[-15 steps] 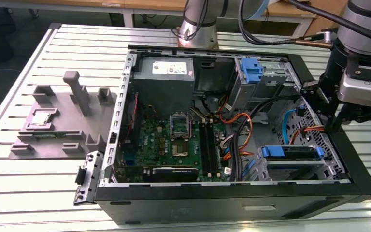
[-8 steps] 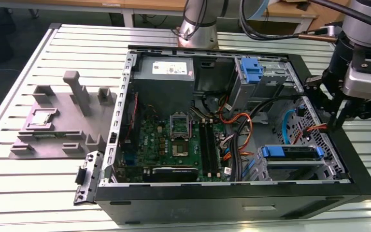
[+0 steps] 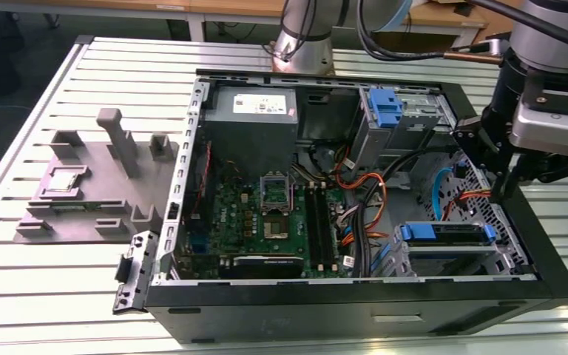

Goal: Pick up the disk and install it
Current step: 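Insert the first disk wire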

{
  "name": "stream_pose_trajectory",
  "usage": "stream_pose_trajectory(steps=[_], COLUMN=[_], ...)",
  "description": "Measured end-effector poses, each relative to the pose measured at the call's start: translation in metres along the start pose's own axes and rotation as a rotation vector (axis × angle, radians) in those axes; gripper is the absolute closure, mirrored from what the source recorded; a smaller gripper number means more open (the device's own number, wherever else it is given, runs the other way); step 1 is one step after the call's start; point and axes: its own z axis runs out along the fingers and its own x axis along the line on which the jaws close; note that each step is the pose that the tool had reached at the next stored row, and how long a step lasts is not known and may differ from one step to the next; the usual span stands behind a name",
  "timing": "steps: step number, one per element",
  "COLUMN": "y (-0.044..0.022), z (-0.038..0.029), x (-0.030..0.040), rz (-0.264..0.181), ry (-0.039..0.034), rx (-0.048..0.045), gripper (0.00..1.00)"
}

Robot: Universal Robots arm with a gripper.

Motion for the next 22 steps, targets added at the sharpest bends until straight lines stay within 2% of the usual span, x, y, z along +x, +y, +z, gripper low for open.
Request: stream_pose_trajectory(steps=[2, 14, 16, 22], y=[0.0000, 0.0001, 0.0002, 0.0003], z=[0.0001, 0.0011, 0.0010, 0.0009], x=[-0.0001, -0.0004, -0.0004, -0.0007], rz=[0.023, 0.229, 0.241, 0.241], ry=[0.0023, 0.0197, 0.0209, 0.0208], rx=[-0.0075, -0.0702, -0.0738, -0.0740], gripper=[0.83, 0.83, 0.83, 0.83])
